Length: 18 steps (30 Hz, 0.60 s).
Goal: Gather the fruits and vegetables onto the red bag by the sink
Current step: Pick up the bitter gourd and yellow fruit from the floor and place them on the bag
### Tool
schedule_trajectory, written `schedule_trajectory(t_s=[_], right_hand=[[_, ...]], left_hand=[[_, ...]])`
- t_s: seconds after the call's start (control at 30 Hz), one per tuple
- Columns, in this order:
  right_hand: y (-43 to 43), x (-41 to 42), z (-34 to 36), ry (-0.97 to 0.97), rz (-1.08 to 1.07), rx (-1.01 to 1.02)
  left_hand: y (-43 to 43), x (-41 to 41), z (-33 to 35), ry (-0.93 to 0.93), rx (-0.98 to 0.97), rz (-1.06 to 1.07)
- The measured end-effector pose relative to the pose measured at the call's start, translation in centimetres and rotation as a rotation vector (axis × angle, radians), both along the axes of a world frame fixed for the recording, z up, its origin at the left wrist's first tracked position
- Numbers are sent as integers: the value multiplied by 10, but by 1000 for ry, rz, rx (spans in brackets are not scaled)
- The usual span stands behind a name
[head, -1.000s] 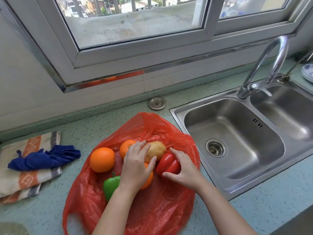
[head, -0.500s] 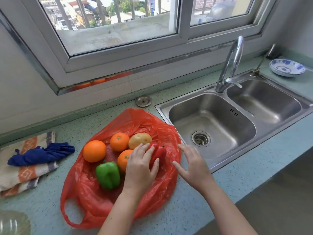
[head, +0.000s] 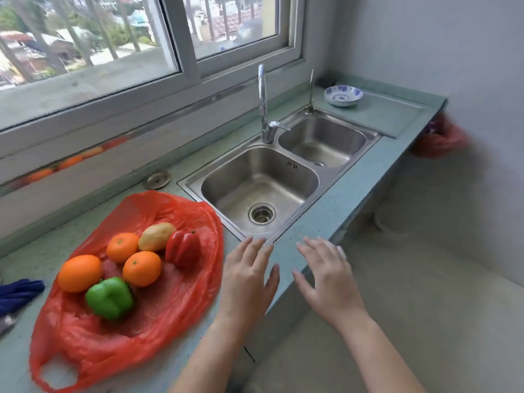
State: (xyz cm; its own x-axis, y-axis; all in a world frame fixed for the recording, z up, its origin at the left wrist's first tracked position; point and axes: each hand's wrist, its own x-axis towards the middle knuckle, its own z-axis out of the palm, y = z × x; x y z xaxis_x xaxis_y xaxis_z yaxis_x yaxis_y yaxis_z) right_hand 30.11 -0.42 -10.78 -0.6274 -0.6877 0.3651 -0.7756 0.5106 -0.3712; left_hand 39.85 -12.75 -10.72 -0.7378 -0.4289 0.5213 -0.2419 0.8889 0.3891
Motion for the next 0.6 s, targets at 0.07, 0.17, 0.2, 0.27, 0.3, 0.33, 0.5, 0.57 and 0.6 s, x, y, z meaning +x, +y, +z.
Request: schedule_trajectory(t_s=[0.07, 0.17, 0.2, 0.27, 0.3, 0.33, 0.5, 0.57, 0.6], right_hand=[[29, -2, 1, -5, -68, -37], [73, -5, 1, -7, -170, -77], [87, -6, 2, -4, -200, -79], [118, -6, 3, 6, -255, -79], [133, -6, 3, 8, -283, -82], [148, -5, 4, 7, -315, -84], [220, -2, 2, -1, -474, -87], [248, 0, 3, 18, -524, -102], [262, 1, 4, 27, -549, -110]], left_hand=[[24, -9, 3, -6, 11, -52], [59, -22, 7, -10, 5, -153], [71, -26, 9, -18, -2, -181], [96, -34, 13, -34, 3, -240], [109, -38, 14, -39, 3, -272], [121, -41, 15, -40, -4, -307], [181, -59, 16, -41, -31, -452], [206, -65, 17, -48, -31, -518], [219, -68, 17, -52, -26, -557]])
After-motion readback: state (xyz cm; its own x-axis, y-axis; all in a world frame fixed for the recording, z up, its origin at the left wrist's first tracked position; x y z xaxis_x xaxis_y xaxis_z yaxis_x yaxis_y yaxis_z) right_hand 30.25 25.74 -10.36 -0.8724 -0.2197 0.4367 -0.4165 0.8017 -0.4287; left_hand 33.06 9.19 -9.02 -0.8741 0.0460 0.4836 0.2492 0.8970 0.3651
